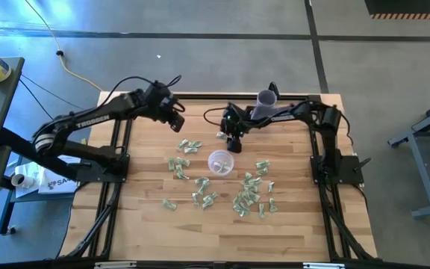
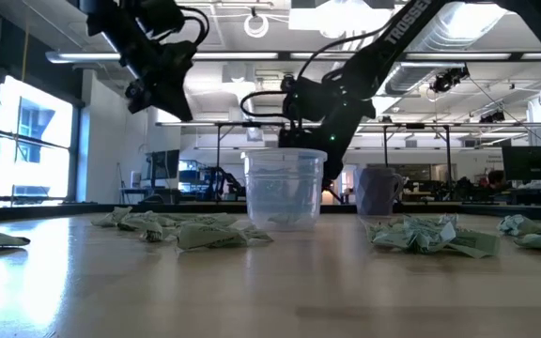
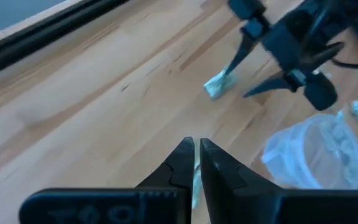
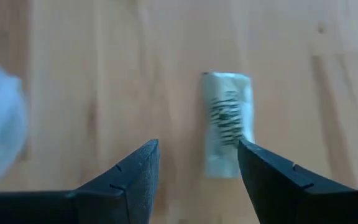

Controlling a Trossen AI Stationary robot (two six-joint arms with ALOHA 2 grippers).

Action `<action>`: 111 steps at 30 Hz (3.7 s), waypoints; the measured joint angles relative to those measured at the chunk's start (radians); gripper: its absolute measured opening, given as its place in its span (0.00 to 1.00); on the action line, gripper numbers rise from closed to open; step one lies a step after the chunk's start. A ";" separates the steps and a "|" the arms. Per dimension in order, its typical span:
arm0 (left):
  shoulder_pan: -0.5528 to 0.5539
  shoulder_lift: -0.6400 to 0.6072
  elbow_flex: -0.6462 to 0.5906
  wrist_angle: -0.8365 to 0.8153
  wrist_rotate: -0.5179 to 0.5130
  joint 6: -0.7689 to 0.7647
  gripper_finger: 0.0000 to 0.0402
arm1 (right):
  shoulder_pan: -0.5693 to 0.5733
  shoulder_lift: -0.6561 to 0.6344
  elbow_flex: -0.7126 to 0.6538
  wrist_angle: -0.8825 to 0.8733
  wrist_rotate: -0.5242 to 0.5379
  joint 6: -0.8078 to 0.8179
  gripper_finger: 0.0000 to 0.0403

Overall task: Pick and place Stevia / Truvia into bins
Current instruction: Put the green stevia packet into the transparent bin

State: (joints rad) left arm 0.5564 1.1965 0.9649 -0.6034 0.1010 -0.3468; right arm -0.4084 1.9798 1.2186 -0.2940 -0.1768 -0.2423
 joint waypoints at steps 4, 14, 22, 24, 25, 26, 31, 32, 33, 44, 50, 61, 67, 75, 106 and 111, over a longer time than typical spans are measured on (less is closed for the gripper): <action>0.000 -0.006 -0.016 -0.001 -0.004 -0.004 0.16 | 0.002 0.001 0.000 0.044 0.069 0.010 0.52; 0.000 -0.006 -0.016 0.012 -0.003 -0.010 0.15 | -0.006 0.040 0.000 0.056 0.034 0.058 0.52; 0.000 -0.006 -0.016 0.013 -0.004 -0.024 0.15 | -0.019 0.064 0.003 0.049 0.037 0.062 0.46; 0.000 -0.006 -0.016 0.018 -0.004 -0.025 0.14 | -0.026 0.065 0.002 0.038 0.039 0.063 0.41; 0.000 -0.006 -0.016 0.022 -0.004 -0.025 0.14 | -0.029 0.065 0.002 0.031 0.041 0.062 0.37; 0.000 -0.006 -0.016 0.029 -0.004 -0.026 0.14 | -0.031 0.065 0.002 0.027 0.044 0.062 0.34; 0.000 -0.019 -0.016 0.041 0.003 -0.030 0.14 | -0.032 0.067 0.002 -0.001 0.094 0.077 0.13; 0.000 -0.027 -0.016 0.039 0.006 -0.031 0.14 | -0.031 0.067 0.002 -0.006 0.103 0.092 0.09; 0.000 -0.036 -0.016 0.034 0.008 -0.031 0.14 | -0.031 0.067 0.002 -0.010 0.107 0.113 0.05; 0.000 -0.192 -0.016 -0.050 0.011 0.002 0.13 | 0.004 -0.128 0.178 -0.213 0.144 0.288 0.01; -0.021 -0.268 -0.017 -0.108 -0.021 0.051 0.13 | 0.139 -0.176 0.345 -0.446 0.093 0.272 0.01; -0.194 -0.356 -0.150 -0.094 -0.053 -0.023 0.12 | 0.324 -0.147 0.281 -0.471 0.166 0.465 0.04; -0.278 -0.355 -0.202 -0.074 -0.121 -0.077 0.15 | 0.339 -0.139 0.277 -0.469 0.167 0.531 0.20; -0.301 -0.327 -0.237 -0.062 -0.260 -0.131 0.32 | 0.359 -0.173 0.277 -0.512 0.344 0.573 0.50; -0.152 0.335 -0.244 0.215 -0.145 -0.155 0.52 | 0.091 -0.209 0.278 -0.707 0.325 0.444 0.59; -0.153 0.369 -0.239 0.213 -0.153 -0.152 0.51 | 0.092 -0.209 0.278 -0.702 0.325 0.444 0.59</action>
State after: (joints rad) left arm 0.4038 1.5657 0.7258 -0.3904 -0.0520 -0.4988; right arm -0.3162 1.7710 1.4967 -0.9965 0.1486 0.2012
